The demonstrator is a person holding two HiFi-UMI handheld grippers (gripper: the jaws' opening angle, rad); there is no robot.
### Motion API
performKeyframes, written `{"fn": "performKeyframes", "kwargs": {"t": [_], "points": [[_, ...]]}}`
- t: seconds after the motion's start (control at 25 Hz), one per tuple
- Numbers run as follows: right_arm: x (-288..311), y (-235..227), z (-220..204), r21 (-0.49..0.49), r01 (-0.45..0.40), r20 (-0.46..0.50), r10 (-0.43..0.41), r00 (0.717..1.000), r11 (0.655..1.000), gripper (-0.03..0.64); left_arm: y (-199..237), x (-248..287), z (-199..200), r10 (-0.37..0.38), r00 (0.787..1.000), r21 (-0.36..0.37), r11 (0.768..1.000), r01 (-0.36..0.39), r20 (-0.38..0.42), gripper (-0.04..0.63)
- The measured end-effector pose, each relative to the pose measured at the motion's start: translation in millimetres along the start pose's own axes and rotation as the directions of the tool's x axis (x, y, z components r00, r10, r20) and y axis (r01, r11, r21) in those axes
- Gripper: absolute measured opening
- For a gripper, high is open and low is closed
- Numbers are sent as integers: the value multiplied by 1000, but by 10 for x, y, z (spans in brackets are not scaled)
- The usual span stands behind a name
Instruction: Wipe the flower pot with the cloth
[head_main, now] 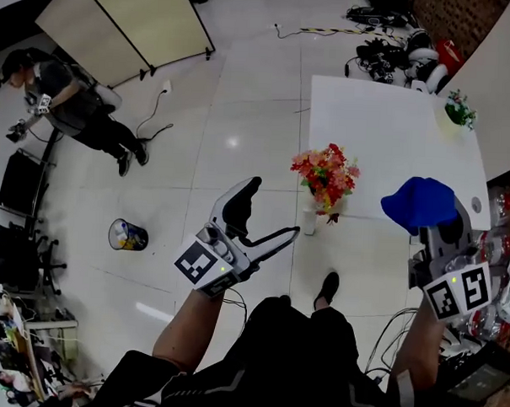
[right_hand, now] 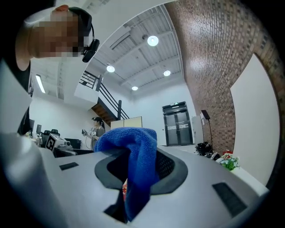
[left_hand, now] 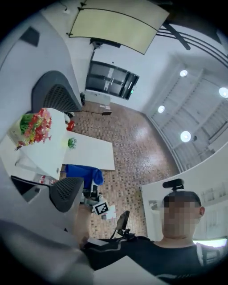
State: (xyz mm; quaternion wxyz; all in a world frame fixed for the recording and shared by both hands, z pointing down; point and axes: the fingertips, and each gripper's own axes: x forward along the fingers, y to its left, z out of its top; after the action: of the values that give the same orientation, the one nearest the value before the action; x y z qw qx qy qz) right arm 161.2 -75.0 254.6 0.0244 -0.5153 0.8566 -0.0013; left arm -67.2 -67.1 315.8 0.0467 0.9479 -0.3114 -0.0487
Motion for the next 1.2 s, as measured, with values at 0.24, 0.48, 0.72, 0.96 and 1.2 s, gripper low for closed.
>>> {"fn": "performKeyframes", "kwargs": {"t": [0.24,0.48,0.72,0.96,1.2], "points": [[-467,475,104,10,84,-23,-83,996,996,91,-308,-354,420,-34,997,5,999,34,67,306],[-988,700,200,21,104,-9,-104,995,994,91,-718,-639,580,-6,996,6,1000,6,90,181],[-1598,880,307,17,-26,37,25,999,1000,91,-1390,-875,595,106,989,24,994,-109,102,5],[-2413,779,362,29,-113,15,113,993,993,91,-2306,-985,592,237,965,48,969,-243,111,5],[-2874,982,459,61,-144,34,143,989,988,91,-2874,-1265,729,278,955,57,957,-285,105,5]]}}
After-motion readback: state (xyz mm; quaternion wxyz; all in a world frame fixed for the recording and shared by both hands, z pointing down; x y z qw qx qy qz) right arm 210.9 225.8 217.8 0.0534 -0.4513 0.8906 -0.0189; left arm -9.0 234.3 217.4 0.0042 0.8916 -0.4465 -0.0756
